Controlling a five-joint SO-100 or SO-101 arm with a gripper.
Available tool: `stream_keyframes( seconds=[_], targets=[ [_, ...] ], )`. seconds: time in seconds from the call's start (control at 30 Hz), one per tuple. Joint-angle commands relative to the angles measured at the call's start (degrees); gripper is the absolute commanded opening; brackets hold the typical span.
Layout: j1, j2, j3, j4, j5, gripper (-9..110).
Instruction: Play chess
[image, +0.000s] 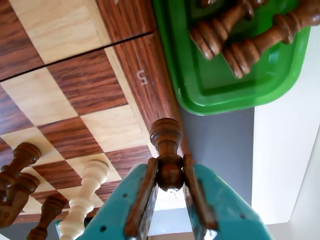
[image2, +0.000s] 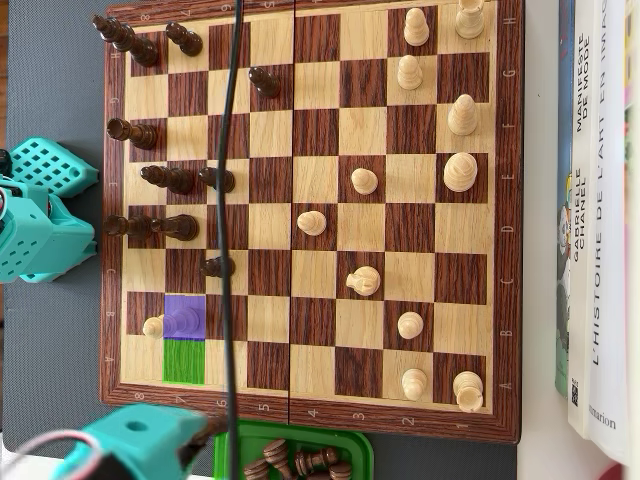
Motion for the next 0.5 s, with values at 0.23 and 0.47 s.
stream_keyframes(
  seconds=[0.23, 0.47],
  targets=[
    [0.3, -9.7, -13.2, -0.4, -2.2, 8],
    [0.6, -11.5, -14.2, -0.4, -4.1, 8]
  ],
)
